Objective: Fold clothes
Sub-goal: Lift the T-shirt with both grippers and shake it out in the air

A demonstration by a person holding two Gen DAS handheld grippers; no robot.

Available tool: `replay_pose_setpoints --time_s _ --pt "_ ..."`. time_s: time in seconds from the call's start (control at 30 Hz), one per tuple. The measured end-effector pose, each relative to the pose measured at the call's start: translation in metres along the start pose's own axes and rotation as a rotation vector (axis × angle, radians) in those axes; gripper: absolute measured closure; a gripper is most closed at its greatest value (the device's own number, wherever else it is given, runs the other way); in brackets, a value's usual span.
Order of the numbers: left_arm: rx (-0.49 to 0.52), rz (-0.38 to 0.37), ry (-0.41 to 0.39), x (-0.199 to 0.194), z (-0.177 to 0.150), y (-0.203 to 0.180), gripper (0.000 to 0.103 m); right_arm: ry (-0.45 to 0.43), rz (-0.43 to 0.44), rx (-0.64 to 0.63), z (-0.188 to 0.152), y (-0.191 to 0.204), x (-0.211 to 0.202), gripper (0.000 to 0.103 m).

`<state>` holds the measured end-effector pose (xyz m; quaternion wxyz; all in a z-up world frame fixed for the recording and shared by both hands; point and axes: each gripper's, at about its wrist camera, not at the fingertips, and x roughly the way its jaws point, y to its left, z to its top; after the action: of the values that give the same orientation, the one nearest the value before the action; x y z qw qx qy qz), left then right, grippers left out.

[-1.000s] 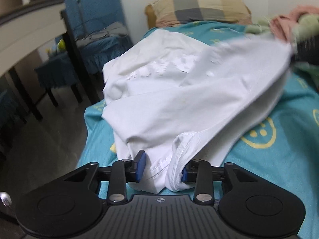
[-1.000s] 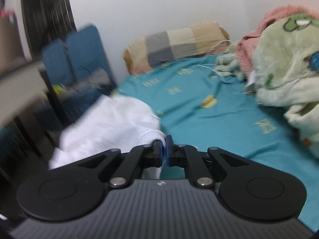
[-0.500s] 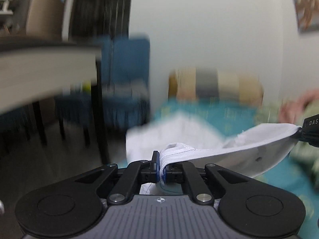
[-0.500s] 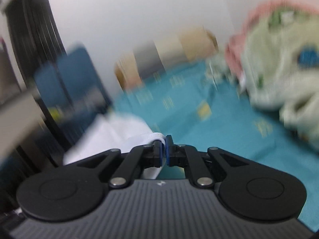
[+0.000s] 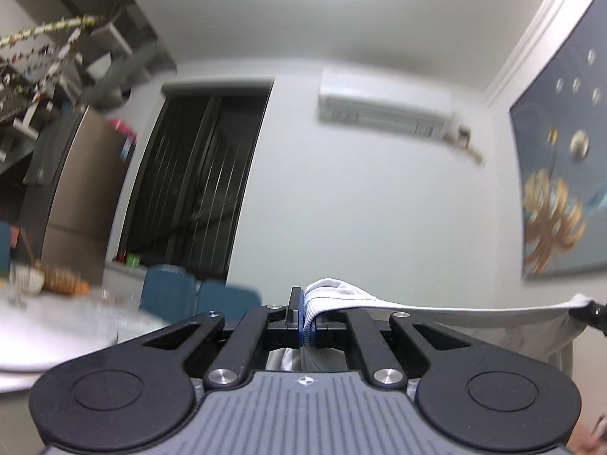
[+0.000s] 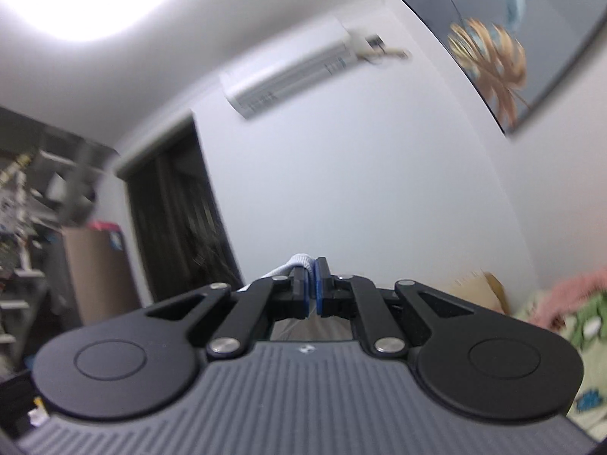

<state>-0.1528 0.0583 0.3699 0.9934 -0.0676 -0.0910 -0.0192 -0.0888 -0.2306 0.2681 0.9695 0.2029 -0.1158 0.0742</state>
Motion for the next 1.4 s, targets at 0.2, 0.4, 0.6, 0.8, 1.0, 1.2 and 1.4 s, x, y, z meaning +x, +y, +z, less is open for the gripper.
replay_pose_setpoints --time_s 0.2,0.4,0.6,0.8,1.0,1.2,1.4 --pt "0.016 -0.052 -0.088 -0.051 0.091 -0.029 0.099 -0.038 0.079 0.035 0.097 0.028 -0.041 0.097" --pt "0.016 -0.079 -0.030 -0.016 0.095 -0.052 0.099 -0.034 0.045 -0.041 0.122 0.022 -0.023 0.097" --pt "-0.010 -0.062 0.143 0.104 -0.011 -0.048 0.099 0.099 -0.045 -0.062 0.061 -0.030 0.058 0.097" --pt "-0.003 -0.016 0.304 0.244 -0.162 -0.048 0.098 0.252 -0.134 -0.069 -0.044 -0.101 0.170 0.097" --pt "0.013 0.029 0.402 0.393 -0.348 -0.045 0.096 0.373 -0.220 -0.084 -0.180 -0.187 0.296 0.097" --pt "0.030 0.050 0.555 0.464 -0.484 -0.021 0.095 0.551 -0.292 -0.056 -0.354 -0.286 0.398 0.097" --pt "0.042 0.070 0.721 0.526 -0.609 0.005 0.094 0.722 -0.343 -0.012 -0.482 -0.352 0.433 0.096"
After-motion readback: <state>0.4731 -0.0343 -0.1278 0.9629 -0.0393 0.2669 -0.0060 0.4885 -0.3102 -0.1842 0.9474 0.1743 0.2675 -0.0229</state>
